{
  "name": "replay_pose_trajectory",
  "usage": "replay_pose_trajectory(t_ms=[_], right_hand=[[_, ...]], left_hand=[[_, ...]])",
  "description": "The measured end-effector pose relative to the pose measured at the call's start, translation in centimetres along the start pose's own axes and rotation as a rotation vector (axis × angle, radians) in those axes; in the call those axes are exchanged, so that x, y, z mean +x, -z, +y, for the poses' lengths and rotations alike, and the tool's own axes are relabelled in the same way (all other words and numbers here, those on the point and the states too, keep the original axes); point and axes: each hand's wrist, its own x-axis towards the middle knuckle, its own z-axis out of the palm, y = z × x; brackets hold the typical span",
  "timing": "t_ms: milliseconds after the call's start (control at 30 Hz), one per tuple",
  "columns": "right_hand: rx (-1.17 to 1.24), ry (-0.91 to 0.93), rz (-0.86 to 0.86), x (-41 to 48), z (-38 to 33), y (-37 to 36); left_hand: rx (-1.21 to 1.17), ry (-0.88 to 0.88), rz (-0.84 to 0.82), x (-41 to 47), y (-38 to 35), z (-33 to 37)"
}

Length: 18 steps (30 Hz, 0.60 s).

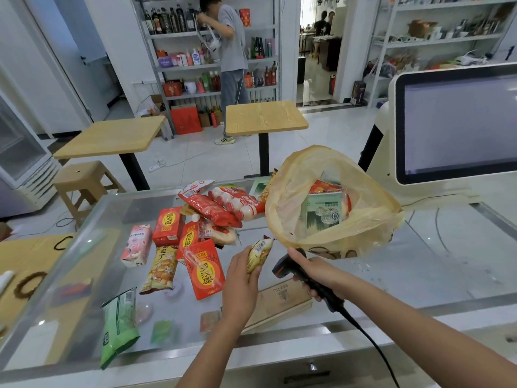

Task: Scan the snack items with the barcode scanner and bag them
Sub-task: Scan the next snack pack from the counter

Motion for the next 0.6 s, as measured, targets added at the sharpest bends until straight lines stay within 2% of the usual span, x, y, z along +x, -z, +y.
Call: replay_pose_trajectory(t_ms=[67, 100, 200, 267, 333, 400, 467, 533, 600], right_hand=[[-0.056, 0.032, 0.042, 0.8, 0.1, -0.1], [-0.162, 0.08, 0.097, 1.0, 0.2, -0.3], [-0.643, 0.229, 0.42, 0.1, 0.1, -0.5], [-0.771, 0.326, 0.602, -1.1, -0.6, -0.2], [-0.638, 0.436, 0.578, -2.3, -1.6, 0.3], [-0.24, 0.505, 0.392, -3.9, -3.4, 0.9], [0.198, 0.444, 0.228, -4.7, -5.1, 1.7], [0.425, 0.392, 0.251, -4.9, -6.5, 3.3], [0.492, 0.432, 0.417, -4.3, -7.3, 5.9]], left_hand=[[0.035, -0.034, 0.011, 0.0, 0.1, 0.4], [0.041, -0.048, 0.026, 0.0, 0.2, 0.7], [0.045, -0.13, 0.129, -0.1, 0.8, 1.3], [0.086, -0.232, 0.255, 0.2, 1.1, 1.9], [0.075, -0.326, 0.356, 0.7, 1.5, 3.4], [0.036, -0.454, 0.355, 1.5, 1.4, 5.3], [0.016, -0.601, 0.258, 2.6, 0.9, 7.2], [-0.005, -0.653, 0.164, 3.8, 0.2, 8.8], [-0.122, -0.447, 0.122, 5.6, -0.2, 10.0]])
